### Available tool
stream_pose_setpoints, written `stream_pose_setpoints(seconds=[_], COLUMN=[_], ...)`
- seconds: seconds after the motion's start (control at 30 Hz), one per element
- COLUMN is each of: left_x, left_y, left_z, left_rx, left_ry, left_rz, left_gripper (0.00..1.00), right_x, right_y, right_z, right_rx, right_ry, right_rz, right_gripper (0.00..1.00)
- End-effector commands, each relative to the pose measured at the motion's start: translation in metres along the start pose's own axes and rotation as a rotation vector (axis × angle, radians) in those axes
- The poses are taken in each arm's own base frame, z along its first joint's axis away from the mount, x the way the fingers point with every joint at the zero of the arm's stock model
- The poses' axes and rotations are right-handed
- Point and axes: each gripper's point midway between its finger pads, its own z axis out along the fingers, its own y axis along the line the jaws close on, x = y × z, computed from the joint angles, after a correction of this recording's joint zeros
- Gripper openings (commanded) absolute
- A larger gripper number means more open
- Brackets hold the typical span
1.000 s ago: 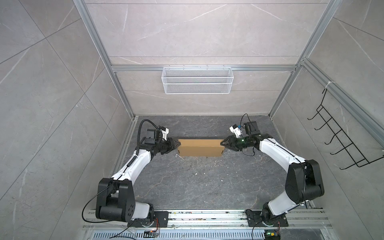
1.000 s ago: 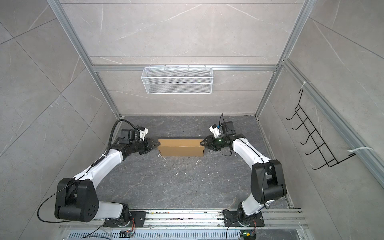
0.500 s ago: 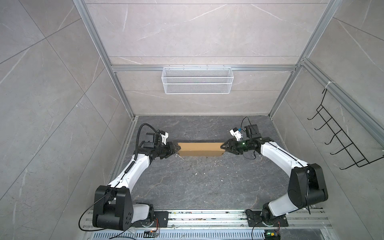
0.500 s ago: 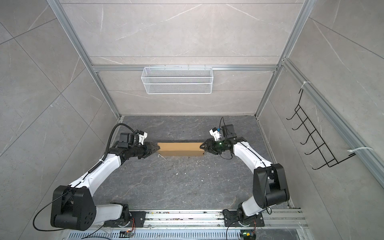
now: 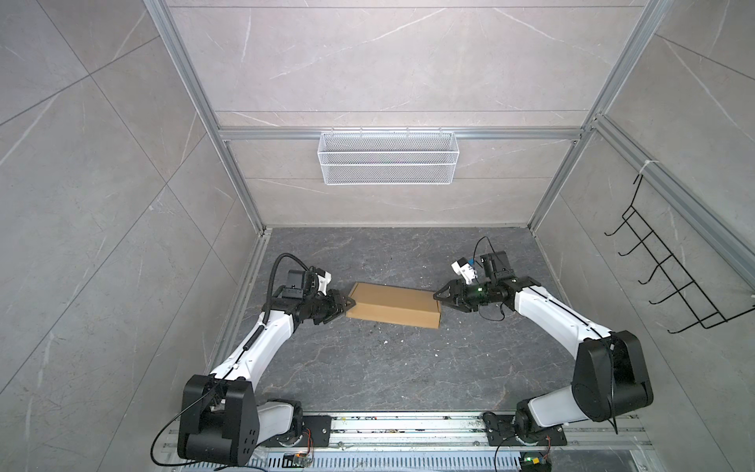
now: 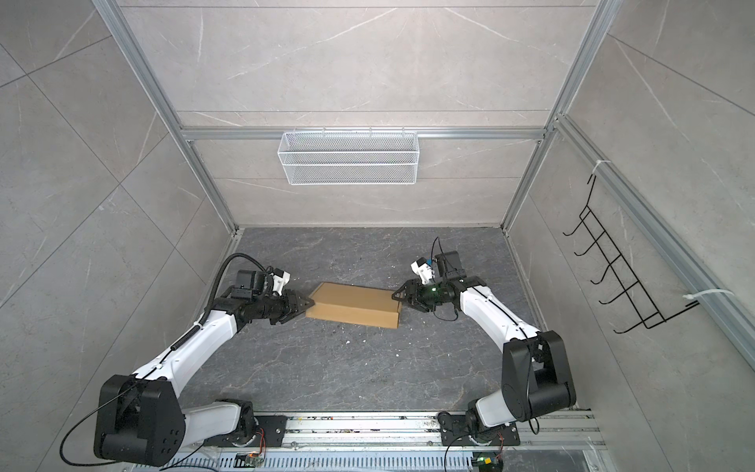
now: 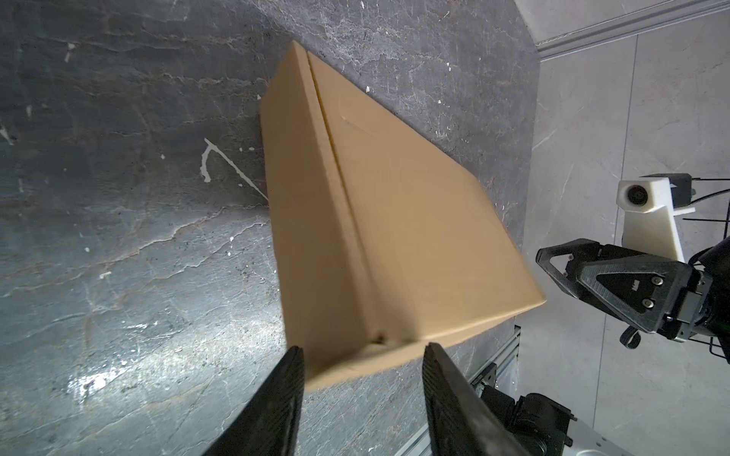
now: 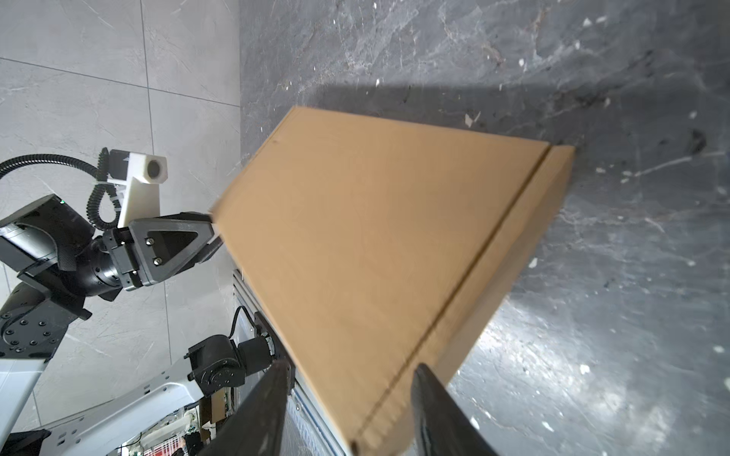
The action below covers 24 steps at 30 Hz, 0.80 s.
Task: Assemble paper box
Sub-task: Turn over the paper box at the center of the table.
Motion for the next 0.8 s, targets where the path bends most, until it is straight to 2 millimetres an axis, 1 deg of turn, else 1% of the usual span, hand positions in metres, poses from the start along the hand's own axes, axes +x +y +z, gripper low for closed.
stream_pose_setpoints(seconds=[0.0, 0.17, 0.27, 0.37, 0.43, 0.53, 0.63, 0.77], left_x=[0.003, 0.003, -0.003, -0.017, -0.024, -0.032, -0.033, -0.032], left_y=[-0.008, -0.007, -0.006, 0.000, 0.004, 0.005, 0.007, 0.010], left_z=[-0.007, -0.010, -0.009, -0.003, 0.005, 0.023, 0.045, 0.068], left_rx=[0.016, 0.000, -0.011, -0.043, -0.078, -0.105, -0.118, -0.120], left_ry=[-0.002, -0.008, -0.025, -0.064, -0.082, -0.091, -0.070, -0.033], left_rz=[0.009, 0.031, 0.053, 0.075, 0.110, 0.149, 0.169, 0.169], left_gripper=[0.52, 0.53, 0.56, 0.59, 0.61, 0.64, 0.67, 0.68], right_x=[0.008, 0.008, 0.008, 0.014, 0.021, 0.029, 0.034, 0.033], right_y=[0.002, -0.007, -0.023, -0.045, -0.055, -0.057, -0.056, -0.061], right_z=[-0.003, -0.005, -0.009, -0.012, -0.007, 0.006, 0.023, 0.037], right_rx=[0.004, 0.068, 0.165, 0.286, 0.332, 0.345, 0.341, 0.344], right_ry=[0.008, -0.003, -0.027, -0.055, -0.063, -0.043, -0.020, -0.007], right_rz=[0.001, 0.021, 0.055, 0.111, 0.132, 0.135, 0.118, 0.114], right_gripper=[0.54, 0.55, 0.58, 0.67, 0.72, 0.78, 0.83, 0.86])
